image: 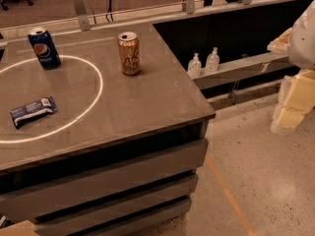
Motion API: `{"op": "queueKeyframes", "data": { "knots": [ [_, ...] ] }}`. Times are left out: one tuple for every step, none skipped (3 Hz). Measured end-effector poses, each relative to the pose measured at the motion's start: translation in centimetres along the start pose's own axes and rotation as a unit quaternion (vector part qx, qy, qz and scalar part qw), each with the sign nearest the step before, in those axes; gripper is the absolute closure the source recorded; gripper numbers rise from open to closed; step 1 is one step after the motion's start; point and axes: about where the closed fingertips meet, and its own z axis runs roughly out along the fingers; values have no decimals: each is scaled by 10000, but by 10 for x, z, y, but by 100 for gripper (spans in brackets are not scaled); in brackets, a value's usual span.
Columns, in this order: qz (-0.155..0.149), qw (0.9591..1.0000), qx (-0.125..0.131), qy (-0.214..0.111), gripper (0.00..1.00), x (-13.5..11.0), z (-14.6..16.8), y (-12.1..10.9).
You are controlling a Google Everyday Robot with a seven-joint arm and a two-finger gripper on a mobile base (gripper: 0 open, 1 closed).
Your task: Move pepsi can near rxbar blueberry
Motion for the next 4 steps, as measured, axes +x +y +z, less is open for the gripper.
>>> {"op": "queueKeyframes", "data": {
  "knots": [
    [0,10000,1,0,0,0,0,0],
    [50,9996,-14,-271,0,-7,0,1],
    [139,9931,-56,-1167,0,-41,-2,8],
    [194,9750,-210,-2203,0,-90,-5,19]
  ]
}}
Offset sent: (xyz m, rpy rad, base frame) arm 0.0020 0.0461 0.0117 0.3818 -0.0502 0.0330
